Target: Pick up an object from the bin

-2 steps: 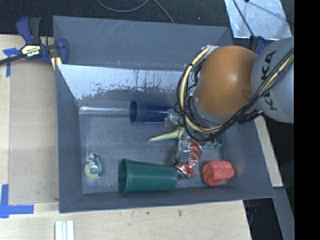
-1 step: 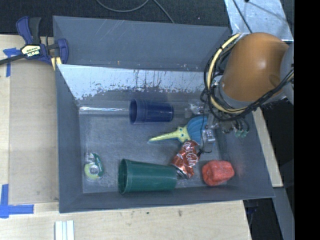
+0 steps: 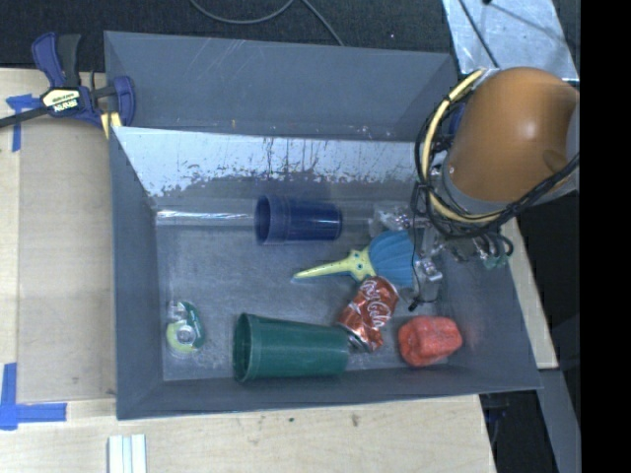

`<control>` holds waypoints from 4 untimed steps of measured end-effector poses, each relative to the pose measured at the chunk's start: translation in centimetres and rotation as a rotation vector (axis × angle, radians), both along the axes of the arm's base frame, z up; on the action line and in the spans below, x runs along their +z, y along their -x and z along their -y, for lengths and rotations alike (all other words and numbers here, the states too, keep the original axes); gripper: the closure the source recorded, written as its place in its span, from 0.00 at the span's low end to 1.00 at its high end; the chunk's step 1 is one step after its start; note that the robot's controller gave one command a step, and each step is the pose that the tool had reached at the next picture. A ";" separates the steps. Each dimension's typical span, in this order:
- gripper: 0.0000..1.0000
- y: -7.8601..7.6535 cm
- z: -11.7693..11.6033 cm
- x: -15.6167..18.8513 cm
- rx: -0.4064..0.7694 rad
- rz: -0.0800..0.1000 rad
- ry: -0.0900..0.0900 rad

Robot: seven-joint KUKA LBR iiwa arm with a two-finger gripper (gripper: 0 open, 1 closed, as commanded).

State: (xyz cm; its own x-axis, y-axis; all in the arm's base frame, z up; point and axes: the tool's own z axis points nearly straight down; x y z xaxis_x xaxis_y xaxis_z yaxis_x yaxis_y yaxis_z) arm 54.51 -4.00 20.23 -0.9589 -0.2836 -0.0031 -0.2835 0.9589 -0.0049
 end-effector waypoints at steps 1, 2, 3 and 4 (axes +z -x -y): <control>0.00 -1.7 -0.8 -3.3 0.171 0.003 -0.004; 0.00 -1.9 -1.1 -6.9 0.023 0.003 -0.001; 0.00 -3.5 0.0 -8.4 0.185 0.003 -0.002; 1.00 -2.7 -0.8 -12.8 0.318 0.005 0.001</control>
Offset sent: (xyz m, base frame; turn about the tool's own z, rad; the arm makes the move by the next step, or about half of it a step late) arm 0.0188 0.0139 -0.0780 -0.0167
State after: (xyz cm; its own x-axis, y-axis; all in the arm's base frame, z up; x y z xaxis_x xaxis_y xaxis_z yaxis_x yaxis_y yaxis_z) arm 57.23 -3.17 7.38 -0.8219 -0.5696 -0.0068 -0.5695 0.8219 -0.0078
